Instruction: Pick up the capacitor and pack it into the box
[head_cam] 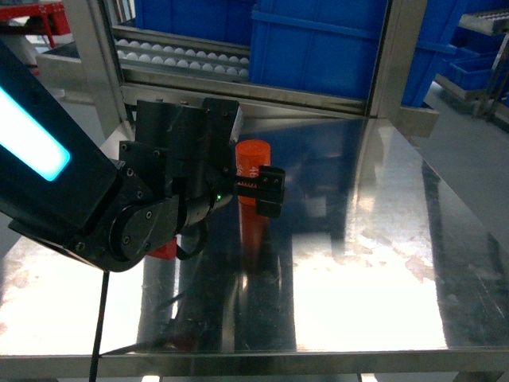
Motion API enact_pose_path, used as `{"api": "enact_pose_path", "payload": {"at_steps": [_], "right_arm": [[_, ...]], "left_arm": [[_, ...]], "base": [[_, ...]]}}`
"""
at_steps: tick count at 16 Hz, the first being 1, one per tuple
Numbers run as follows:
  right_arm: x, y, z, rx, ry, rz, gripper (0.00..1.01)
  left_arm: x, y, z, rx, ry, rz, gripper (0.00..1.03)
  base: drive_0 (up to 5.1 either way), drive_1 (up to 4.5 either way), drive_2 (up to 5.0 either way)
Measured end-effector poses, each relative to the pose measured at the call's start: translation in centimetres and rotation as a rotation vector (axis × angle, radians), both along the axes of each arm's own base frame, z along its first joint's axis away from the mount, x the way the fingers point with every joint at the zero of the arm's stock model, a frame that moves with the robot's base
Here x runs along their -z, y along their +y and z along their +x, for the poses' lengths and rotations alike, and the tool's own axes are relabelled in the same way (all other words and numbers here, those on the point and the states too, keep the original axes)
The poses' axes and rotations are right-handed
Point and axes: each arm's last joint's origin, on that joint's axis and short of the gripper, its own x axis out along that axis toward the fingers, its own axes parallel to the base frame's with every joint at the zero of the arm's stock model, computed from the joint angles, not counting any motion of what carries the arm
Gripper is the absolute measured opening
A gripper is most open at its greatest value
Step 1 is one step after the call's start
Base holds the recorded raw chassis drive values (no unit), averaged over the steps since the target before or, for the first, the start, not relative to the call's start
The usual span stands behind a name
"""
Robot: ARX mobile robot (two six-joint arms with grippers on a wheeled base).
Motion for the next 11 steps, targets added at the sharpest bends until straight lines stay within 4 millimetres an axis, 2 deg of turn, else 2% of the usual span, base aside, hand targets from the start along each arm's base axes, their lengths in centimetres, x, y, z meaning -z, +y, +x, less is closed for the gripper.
{"api": "enact_pose_path", "payload": {"at_steps": [5, 6, 10, 11], "right_arm": [[0.0, 0.0, 0.0, 0.000, 0.000, 0.000, 0.98], [0.0, 0.0, 0.0, 0.000, 0.000, 0.000, 0.98], [0.0, 0.0, 0.0, 0.000, 0.000, 0.000, 0.98], [0.0, 0.0, 0.0, 0.000, 0.000, 0.000, 0.98]], "left_arm": [[0.7, -1.2, 2.6, 0.007, -0.018, -0.024, 0.98], [1.0, -1.4, 2.7, 0.012, -0.003, -0.027, 0.94], [1.2, -1.9, 2.3, 0.003, 0.026, -0.019, 0.49], [0.9, -1.7, 2.0, -0.008, 0.027, -0.014, 0.46]], "base": [[0.0, 0.00, 0.0], [0.0, 0.00, 0.0], [0.0, 0.00, 0.0], [0.0, 0.00, 0.0]]}}
